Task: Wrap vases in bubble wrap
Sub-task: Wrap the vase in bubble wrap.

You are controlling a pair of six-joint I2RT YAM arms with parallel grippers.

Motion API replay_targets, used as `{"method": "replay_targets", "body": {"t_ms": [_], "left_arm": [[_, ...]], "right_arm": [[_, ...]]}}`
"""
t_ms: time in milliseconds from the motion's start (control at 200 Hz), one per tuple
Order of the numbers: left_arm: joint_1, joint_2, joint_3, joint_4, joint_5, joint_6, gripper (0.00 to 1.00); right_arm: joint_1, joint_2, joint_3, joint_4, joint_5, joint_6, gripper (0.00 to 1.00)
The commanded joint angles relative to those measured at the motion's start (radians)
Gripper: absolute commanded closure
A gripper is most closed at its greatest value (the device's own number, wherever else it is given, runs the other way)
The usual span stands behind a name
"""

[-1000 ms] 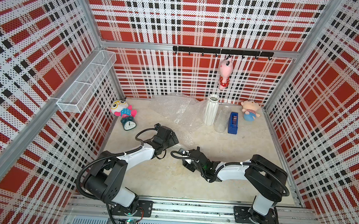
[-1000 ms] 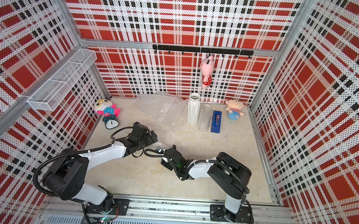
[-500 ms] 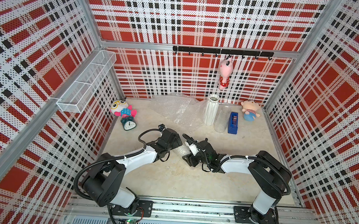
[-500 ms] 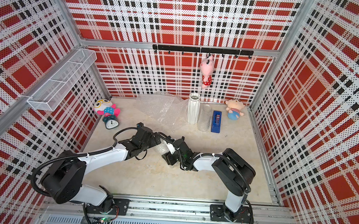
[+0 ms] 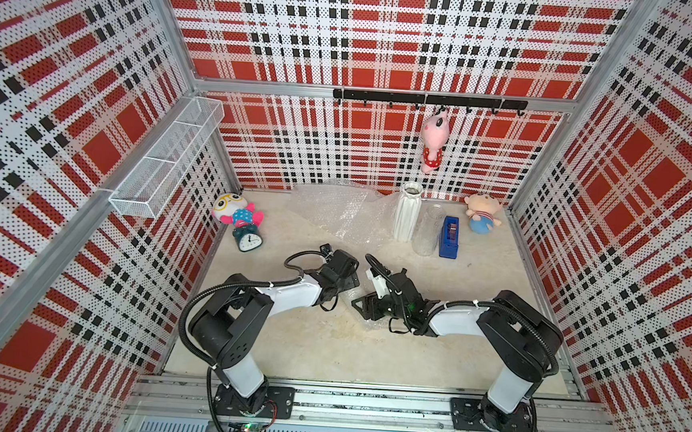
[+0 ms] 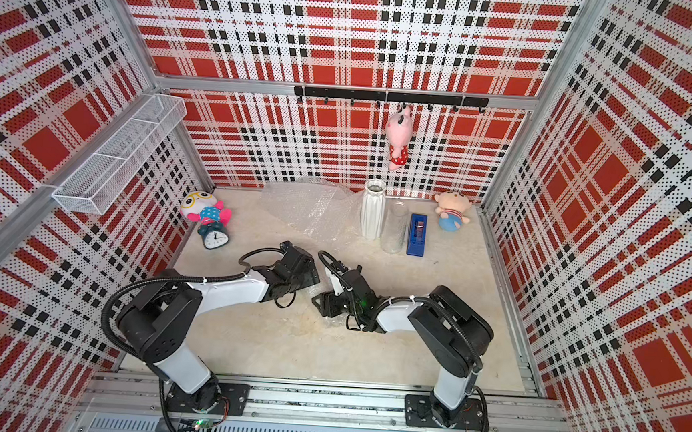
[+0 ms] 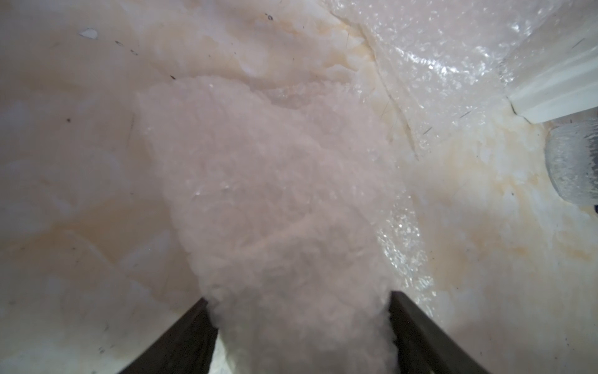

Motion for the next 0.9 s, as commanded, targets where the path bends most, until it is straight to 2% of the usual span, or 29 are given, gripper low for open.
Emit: {"method": "replay_targets", "body": {"t_ms": [0, 90, 200, 281, 346, 456, 606, 746, 897], "left_arm": [[-0.005, 0.041, 0.006, -0.044, -0.020, 0.019, 0.21], [-0.008, 0.051, 0.006, -0.045, -0.023, 0.021, 0.24], [-0.010, 0.055, 0.004, -0.044, -0.028, 0.026, 0.27], [-0.013, 0.054, -0.004, -0.039, -0.033, 0.027, 0.27], [-0.018, 0.054, -0.009, -0.027, -0.028, 0.033, 0.28], [-0.030, 0.066, -0.006, -0.023, -0.031, 0.039, 0.29], [-0.045, 0.076, 0.000, -0.017, -0.034, 0.050, 0.29], [-0.062, 0.088, 0.017, -0.022, -0.039, 0.079, 0.30], [-0.091, 0.123, 0.066, -0.082, -0.097, 0.107, 0.30]], "right_arm": [[-0.003, -0.033, 0.000, -0.048, 0.038, -0.015, 0.26], [-0.004, -0.079, 0.001, -0.081, 0.057, -0.054, 0.19], [-0.022, -0.154, -0.006, -0.132, 0.064, -0.091, 0.19], [-0.075, -0.211, -0.019, -0.168, 0.062, -0.079, 0.27], [-0.136, -0.231, -0.029, -0.184, 0.041, -0.061, 0.38], [-0.186, -0.201, -0.008, -0.215, 0.023, -0.071, 0.40], [-0.190, -0.120, 0.045, -0.243, 0.030, -0.053, 0.41], [-0.190, -0.059, 0.056, -0.196, 0.003, -0.008, 0.43], [-0.189, -0.014, 0.059, -0.163, -0.010, 0.019, 0.46]]}}
